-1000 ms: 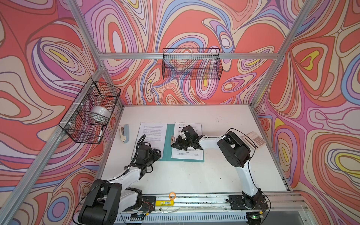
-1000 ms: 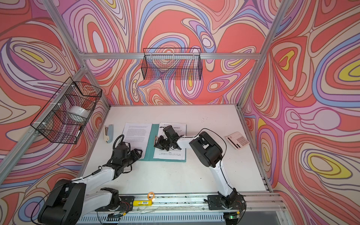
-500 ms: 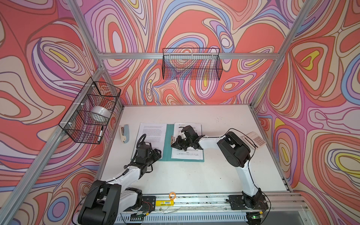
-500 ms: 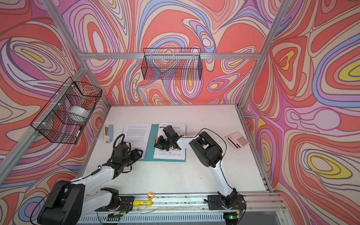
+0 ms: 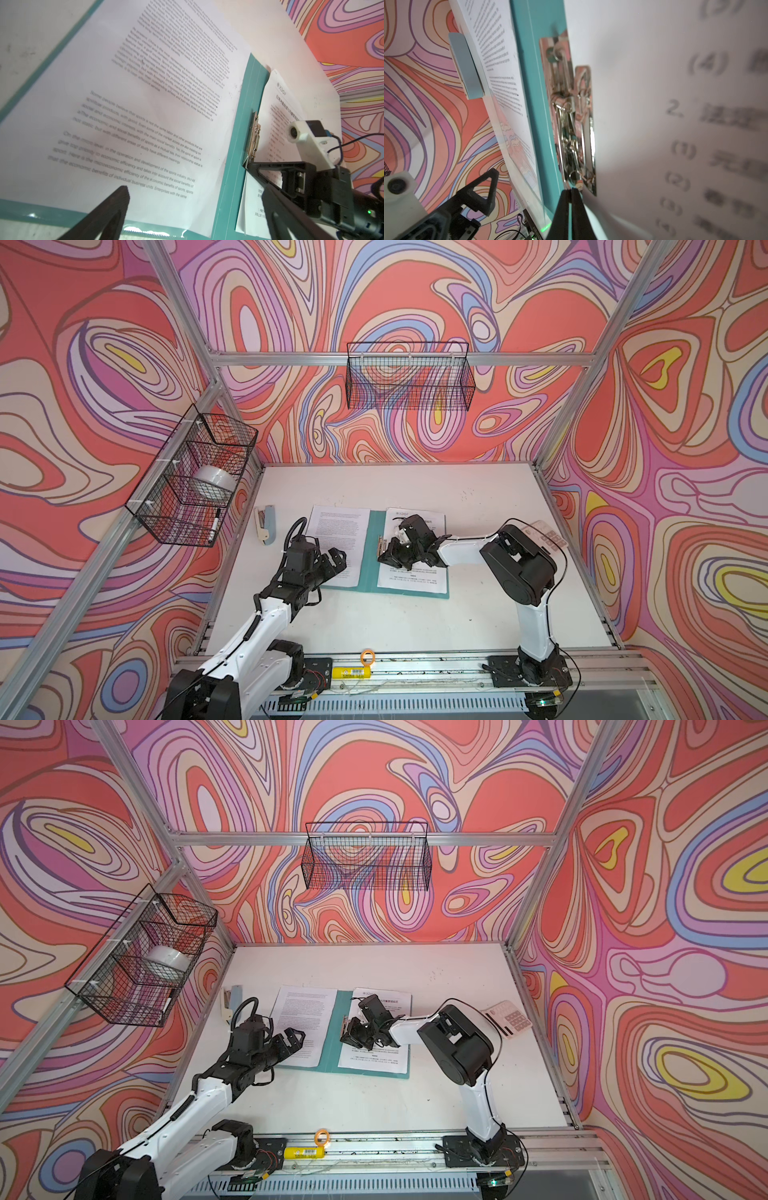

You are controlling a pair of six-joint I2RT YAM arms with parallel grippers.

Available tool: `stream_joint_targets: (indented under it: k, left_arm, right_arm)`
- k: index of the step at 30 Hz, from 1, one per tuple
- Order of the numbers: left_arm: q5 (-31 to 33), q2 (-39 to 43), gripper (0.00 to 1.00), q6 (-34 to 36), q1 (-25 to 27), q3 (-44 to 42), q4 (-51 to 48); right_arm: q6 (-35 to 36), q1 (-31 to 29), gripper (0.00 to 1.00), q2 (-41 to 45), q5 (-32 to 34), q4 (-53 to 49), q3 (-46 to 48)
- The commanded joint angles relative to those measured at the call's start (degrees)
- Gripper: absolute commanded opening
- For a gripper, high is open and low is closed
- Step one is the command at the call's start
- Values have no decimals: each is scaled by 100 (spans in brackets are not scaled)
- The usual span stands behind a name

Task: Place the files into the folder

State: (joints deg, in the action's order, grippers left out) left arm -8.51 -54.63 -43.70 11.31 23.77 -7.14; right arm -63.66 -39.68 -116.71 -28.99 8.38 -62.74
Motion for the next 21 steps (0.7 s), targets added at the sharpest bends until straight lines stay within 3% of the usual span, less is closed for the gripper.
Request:
stream_joint_targets:
  k: [1,4,9,13,16,21]
  left_arm:
    - [104,49,100,48,27,178,-429]
    - [76,37,100,20,29,181,-377]
    - [48,-73,100,35,29,163,-291]
    - [40,-147,99,53,29,116,-174]
    - [-53,-235,99,71,25,97,-60]
    - [-107,-359,100,97,29,183,-7]
  right_arm:
    - [161,167,0,-29,287,-628,558]
    - [473,308,0,118,263,-761,720]
    - [1519,772,0,467,553,-1867,649]
    - [2321,866,0,723,1190,-2765,403]
    - [2459,861,0,821,1191,-2967,222]
    - [2195,857,29,1376,911,-2681,204]
